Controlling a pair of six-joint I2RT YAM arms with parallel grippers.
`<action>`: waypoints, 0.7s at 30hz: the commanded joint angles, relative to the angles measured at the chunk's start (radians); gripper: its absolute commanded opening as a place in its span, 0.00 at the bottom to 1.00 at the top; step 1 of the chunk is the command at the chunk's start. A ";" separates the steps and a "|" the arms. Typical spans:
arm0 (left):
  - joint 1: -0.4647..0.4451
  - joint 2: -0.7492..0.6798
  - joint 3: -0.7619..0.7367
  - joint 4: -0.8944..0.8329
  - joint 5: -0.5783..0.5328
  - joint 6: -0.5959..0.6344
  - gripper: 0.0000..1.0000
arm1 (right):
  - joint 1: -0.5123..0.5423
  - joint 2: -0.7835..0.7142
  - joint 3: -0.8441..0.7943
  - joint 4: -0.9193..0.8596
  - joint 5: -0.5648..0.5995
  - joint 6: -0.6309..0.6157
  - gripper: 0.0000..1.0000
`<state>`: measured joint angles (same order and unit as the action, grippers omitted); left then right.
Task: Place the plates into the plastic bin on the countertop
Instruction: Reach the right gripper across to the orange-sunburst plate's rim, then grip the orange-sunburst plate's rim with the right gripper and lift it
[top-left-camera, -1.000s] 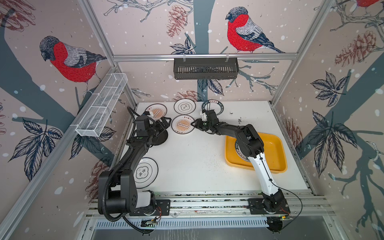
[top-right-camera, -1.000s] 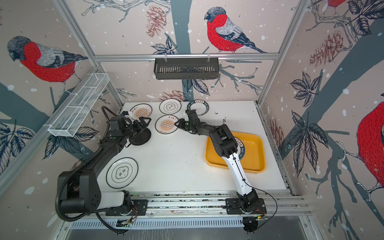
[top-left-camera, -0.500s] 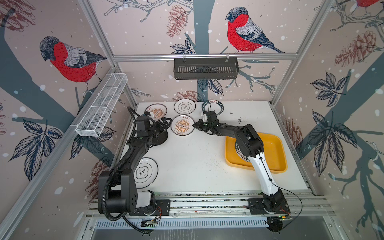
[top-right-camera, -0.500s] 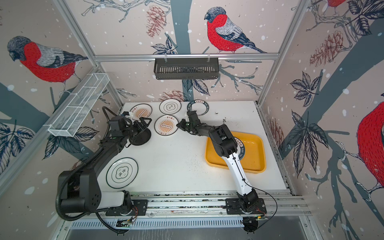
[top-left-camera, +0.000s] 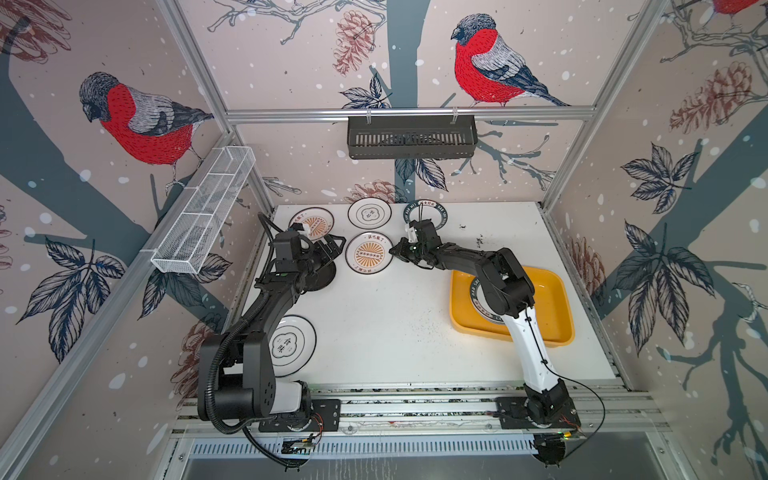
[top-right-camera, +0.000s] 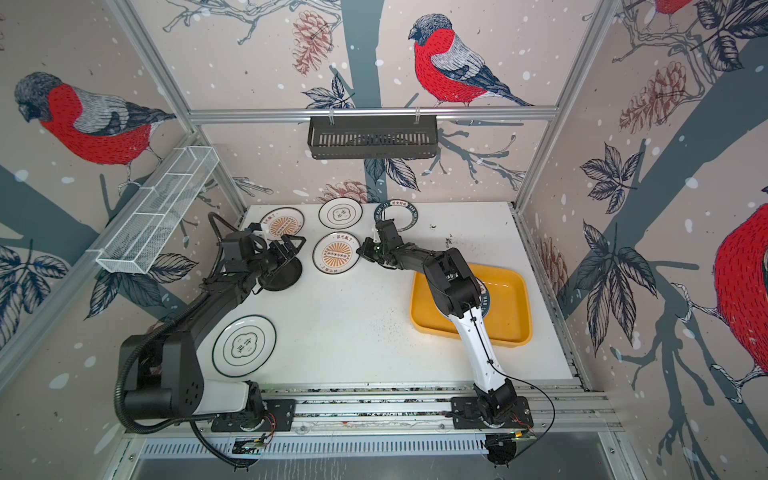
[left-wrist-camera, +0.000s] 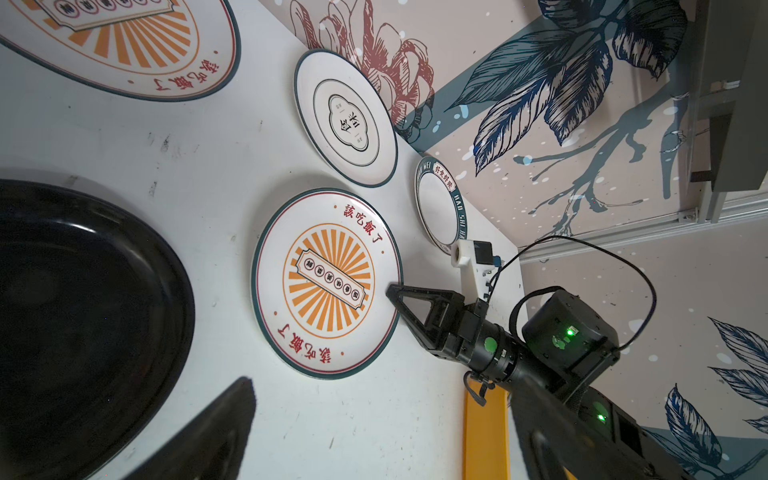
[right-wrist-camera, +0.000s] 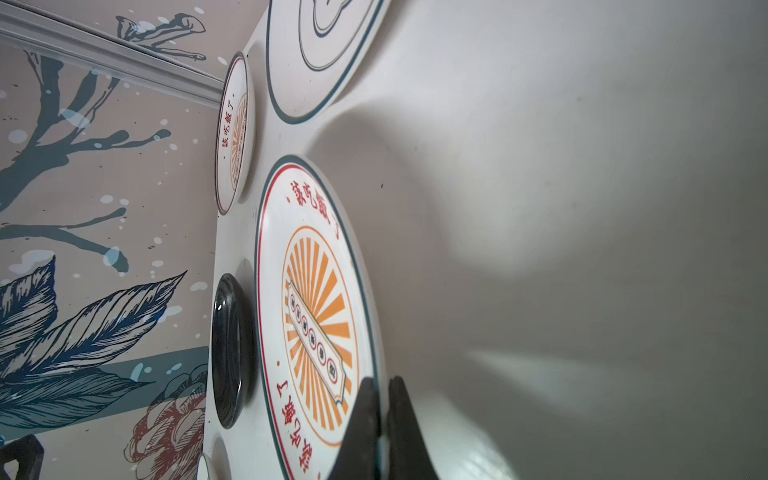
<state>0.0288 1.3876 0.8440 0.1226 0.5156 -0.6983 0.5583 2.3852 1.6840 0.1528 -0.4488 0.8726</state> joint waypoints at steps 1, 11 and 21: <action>-0.006 0.001 0.010 0.023 0.014 0.014 0.96 | -0.003 -0.042 -0.002 -0.071 0.063 -0.075 0.03; -0.059 0.003 0.036 0.004 0.030 0.049 0.96 | -0.015 -0.188 -0.040 -0.089 0.119 -0.128 0.02; -0.134 -0.004 0.050 -0.017 0.032 0.083 0.96 | -0.054 -0.279 -0.138 -0.027 0.067 -0.096 0.02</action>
<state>-0.0959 1.3888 0.8848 0.0994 0.5236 -0.6350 0.5102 2.1296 1.5658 0.0612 -0.3454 0.7601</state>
